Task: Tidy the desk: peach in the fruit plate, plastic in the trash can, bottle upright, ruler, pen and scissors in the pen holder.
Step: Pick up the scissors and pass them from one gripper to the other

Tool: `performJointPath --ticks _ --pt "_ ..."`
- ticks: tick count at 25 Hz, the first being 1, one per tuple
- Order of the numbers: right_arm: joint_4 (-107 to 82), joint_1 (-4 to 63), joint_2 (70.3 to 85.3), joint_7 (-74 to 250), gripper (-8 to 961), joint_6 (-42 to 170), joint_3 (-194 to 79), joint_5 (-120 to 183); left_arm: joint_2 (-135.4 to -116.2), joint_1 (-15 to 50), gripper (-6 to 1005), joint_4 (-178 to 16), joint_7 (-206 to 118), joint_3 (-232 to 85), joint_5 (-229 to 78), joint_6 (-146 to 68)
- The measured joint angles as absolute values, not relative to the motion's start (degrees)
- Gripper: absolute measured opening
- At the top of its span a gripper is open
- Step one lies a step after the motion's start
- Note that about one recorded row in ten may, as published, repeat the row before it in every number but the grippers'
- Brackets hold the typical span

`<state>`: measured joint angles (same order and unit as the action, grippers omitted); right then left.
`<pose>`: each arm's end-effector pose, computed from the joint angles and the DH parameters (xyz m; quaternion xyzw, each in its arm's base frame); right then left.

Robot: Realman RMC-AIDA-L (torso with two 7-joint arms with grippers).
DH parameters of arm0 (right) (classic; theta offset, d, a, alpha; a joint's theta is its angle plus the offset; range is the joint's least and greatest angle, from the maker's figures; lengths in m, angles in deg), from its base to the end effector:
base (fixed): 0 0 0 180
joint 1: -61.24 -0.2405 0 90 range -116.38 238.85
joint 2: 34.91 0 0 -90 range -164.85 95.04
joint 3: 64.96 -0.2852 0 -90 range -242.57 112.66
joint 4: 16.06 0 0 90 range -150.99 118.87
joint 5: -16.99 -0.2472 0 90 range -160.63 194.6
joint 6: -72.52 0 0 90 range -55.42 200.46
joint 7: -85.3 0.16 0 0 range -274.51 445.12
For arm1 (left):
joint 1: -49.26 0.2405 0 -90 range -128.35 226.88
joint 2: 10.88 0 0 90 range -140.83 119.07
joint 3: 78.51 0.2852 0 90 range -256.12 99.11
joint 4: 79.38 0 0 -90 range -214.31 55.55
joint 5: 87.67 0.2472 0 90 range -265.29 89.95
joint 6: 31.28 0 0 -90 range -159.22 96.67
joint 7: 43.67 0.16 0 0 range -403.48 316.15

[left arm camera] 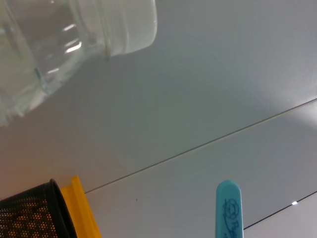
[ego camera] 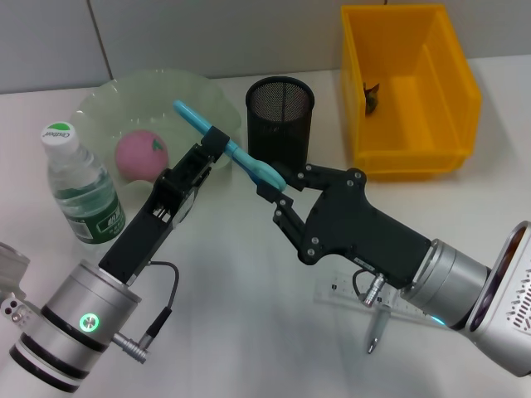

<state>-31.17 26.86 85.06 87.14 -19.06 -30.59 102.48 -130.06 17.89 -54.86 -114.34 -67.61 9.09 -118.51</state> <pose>0.2613 0.3033 -0.1352 -0.8441 0.0003 0.4142 0.3406 -0.2479 0.3065 -0.1394 -0.5885 -0.5374 -0.5997 0.0723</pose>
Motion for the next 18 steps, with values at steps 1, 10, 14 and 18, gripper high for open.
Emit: performJointPath --ticks 1,10,14,18 --pt "-31.2 26.9 85.06 87.1 206 -19.1 -30.6 102.5 -130.06 17.9 240 -54.9 -114.3 -67.6 9.1 -118.5" --pt "-31.2 26.8 85.06 87.2 143 -18.6 -30.6 102.6 -130.06 17.9 240 -54.6 -113.7 -67.7 9.1 -118.5" --pt "-31.6 26.6 85.06 87.4 101 -17.8 -30.7 102.7 -130.04 17.9 241 -54.4 -113.3 -67.8 9.0 -118.4" --pt "-31.8 26.5 85.05 87.3 91 -17.9 -30.7 102.7 -130.05 17.8 241 -54.4 -112.7 -67.7 9.0 -118.5"
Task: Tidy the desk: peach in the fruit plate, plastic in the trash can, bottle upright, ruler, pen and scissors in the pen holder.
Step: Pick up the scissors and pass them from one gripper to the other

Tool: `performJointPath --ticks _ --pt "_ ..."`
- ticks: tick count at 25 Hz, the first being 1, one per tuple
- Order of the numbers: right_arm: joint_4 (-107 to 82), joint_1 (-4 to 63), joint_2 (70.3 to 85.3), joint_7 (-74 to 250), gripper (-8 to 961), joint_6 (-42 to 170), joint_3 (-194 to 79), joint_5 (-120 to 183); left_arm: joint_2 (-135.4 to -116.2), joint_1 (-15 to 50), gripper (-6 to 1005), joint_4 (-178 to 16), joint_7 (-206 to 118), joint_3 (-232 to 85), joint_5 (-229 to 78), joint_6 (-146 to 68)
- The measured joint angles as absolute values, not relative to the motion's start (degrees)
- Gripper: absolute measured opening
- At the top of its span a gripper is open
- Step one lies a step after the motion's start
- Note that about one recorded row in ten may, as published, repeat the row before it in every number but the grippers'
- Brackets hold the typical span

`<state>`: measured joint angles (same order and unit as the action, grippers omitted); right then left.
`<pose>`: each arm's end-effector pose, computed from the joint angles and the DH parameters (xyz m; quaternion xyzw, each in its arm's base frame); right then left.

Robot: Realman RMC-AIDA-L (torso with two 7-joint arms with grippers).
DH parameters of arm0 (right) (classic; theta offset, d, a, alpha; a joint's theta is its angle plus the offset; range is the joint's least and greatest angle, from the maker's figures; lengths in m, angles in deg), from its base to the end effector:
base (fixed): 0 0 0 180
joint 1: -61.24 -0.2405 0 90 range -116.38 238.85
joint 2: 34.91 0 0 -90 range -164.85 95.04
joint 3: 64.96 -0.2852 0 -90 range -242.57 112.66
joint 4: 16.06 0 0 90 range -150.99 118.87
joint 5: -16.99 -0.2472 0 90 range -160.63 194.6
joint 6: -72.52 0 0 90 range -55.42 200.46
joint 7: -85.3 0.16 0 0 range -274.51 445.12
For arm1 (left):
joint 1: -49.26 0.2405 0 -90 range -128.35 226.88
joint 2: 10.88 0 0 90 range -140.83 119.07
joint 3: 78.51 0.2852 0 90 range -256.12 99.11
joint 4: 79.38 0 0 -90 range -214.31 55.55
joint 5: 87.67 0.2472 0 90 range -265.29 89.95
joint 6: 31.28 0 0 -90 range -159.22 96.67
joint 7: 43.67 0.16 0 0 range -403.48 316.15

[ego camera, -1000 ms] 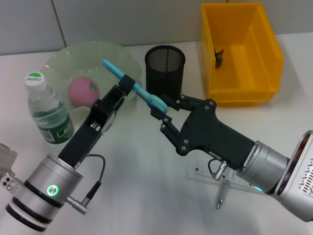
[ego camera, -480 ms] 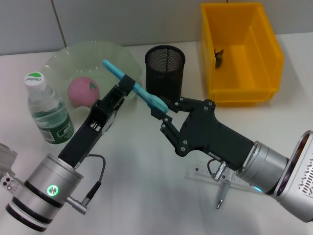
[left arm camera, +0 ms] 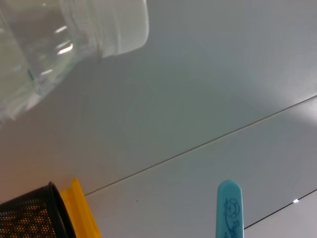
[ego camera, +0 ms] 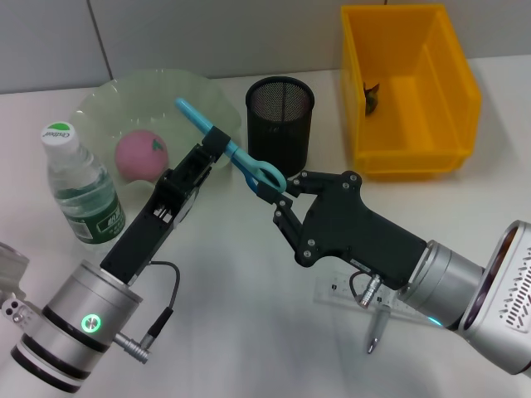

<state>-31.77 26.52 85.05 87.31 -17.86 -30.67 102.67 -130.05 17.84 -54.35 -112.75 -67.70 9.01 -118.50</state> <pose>0.2612 0.3036 -0.1392 -0.8487 0.0069 0.4084 0.3361 -0.2464 0.3058 -0.1402 -0.5930 -0.5313 -0.6000 0.0783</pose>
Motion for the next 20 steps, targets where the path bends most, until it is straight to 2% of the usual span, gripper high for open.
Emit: performJointPath --ticks 12,20 --pt "-31.8 27.1 85.07 87.2 89 -18.9 -31.4 102.8 -130.07 17.9 242 -54.6 -112.4 -67.7 9.2 -118.5" --pt "-31.8 27.2 85.06 87.2 86 -18.9 -31.5 102.8 -130.06 18.1 460 -54.6 -111.6 -67.6 9.1 -118.9"
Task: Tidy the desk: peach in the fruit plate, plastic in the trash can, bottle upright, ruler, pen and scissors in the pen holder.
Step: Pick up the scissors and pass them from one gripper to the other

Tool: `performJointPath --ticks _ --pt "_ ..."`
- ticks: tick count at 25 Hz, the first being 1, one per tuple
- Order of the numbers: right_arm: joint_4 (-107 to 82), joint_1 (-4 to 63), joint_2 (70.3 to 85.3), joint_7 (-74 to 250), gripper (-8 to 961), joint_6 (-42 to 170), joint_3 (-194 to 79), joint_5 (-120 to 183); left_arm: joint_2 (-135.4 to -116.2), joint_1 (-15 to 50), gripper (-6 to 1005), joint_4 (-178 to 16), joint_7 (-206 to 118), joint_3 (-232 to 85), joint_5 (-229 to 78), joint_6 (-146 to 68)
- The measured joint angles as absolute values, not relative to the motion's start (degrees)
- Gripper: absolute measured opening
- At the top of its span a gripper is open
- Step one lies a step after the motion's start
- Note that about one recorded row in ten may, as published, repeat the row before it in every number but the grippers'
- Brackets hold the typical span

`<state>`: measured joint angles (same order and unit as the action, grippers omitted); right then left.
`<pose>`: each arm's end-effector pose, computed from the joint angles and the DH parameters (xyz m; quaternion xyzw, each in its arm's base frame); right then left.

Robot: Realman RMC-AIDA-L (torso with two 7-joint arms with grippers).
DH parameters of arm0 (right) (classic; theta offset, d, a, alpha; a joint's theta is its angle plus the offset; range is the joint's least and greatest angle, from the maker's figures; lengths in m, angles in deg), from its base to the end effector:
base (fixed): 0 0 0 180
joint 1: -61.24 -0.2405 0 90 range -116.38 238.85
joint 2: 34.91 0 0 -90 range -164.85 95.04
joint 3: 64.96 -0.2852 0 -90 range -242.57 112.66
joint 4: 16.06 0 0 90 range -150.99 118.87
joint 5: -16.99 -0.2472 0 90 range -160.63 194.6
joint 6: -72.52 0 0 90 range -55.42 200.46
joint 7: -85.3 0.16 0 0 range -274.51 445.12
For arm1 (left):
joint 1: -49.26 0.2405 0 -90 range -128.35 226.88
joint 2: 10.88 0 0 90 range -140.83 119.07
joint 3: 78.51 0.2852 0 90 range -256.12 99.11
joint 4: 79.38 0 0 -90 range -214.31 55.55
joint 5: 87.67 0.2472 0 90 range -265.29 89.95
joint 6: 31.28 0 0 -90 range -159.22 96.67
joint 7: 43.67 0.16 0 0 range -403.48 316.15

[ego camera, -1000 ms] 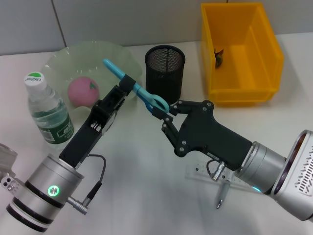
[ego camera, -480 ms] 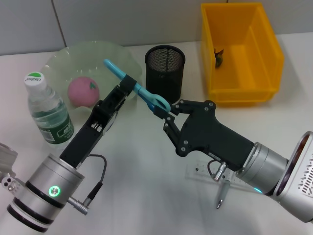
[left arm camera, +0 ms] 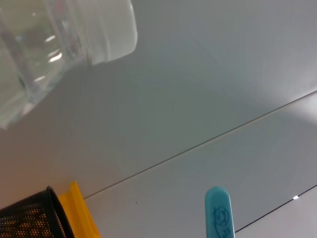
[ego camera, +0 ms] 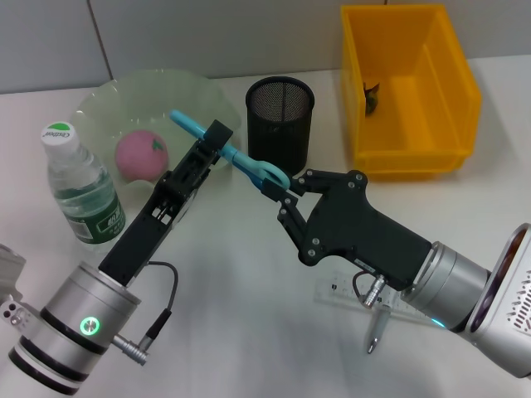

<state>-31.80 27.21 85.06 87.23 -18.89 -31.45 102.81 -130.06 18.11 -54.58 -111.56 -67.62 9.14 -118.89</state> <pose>0.2622 0.3011 -0.1364 -0.8424 0.0100 0.4155 0.3430 -0.2476 0.3045 -0.1393 -0.5989 -0.5234 -0.6002 0.0849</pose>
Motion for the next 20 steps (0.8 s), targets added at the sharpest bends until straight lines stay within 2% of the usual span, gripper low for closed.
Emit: performJointPath --ticks 9,14,20 --pt "-31.6 27.7 85.06 87.2 83 -19.5 -32.1 102.8 -130.05 19.0 656 -54.9 -110.4 -71.5 14.3 -119.5" --pt "-31.6 27.8 85.06 87.2 82 -19.5 -32.1 102.8 -130.05 19.2 838 -55.0 -110.4 -72.1 15.0 -119.3" --pt "-31.4 28.1 85.06 88.9 82 -21.1 -32.1 102.5 -130.05 18.4 838 -56.4 -107.6 -72.0 17.2 -120.3"
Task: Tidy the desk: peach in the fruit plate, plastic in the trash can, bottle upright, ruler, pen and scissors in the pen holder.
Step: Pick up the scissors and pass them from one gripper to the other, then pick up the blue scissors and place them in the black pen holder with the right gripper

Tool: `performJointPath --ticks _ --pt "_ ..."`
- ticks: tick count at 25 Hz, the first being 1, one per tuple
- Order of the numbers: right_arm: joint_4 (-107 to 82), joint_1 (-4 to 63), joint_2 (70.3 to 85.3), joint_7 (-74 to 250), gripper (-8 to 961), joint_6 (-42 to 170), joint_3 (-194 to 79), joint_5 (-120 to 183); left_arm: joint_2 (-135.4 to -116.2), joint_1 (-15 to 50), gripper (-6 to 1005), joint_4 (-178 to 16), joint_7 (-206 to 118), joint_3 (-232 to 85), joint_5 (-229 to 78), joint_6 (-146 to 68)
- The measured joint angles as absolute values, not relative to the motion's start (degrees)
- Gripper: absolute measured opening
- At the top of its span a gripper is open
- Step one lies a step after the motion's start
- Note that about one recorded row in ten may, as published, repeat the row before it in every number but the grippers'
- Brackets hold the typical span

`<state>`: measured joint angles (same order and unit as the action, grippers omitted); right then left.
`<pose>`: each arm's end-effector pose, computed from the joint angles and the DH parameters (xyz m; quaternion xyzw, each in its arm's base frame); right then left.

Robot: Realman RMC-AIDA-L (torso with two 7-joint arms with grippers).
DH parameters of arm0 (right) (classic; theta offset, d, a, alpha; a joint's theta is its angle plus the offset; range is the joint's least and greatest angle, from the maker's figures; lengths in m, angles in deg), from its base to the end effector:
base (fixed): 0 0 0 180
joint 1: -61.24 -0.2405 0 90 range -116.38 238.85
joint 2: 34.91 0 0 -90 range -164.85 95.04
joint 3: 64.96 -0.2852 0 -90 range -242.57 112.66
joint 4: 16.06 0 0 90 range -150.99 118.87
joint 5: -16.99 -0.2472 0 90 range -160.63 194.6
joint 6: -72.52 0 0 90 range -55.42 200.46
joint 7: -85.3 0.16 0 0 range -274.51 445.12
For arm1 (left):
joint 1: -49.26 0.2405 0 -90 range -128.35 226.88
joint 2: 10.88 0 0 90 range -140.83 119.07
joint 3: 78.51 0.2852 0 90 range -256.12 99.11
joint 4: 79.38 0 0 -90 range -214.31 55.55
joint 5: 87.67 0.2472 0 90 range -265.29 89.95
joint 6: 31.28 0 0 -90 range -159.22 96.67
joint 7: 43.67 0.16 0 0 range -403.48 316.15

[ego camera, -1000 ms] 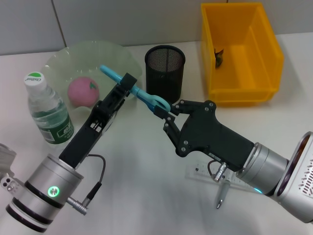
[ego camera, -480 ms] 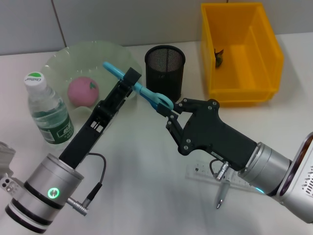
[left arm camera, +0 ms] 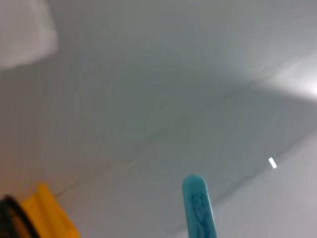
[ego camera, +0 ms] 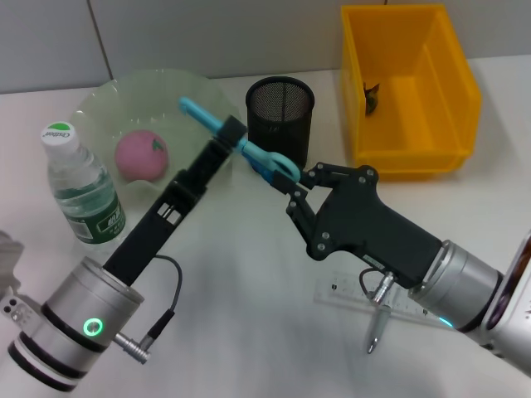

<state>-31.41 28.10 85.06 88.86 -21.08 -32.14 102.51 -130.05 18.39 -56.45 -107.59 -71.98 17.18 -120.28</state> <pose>0.2631 0.2987 -0.1296 -0.8305 0.0211 0.4342 0.3482 -0.2399 0.3045 -0.1355 -0.6411 -0.4711 -0.5998 0.0858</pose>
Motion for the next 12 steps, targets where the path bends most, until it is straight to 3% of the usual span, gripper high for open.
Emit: performJointPath --ticks 12 --pt "-23.3 32.1 84.69 107.5 83 -25.3 -34.3 102.4 -129.38 16.3 839 -82.7 -106.9 -71.7 38.0 -135.1"
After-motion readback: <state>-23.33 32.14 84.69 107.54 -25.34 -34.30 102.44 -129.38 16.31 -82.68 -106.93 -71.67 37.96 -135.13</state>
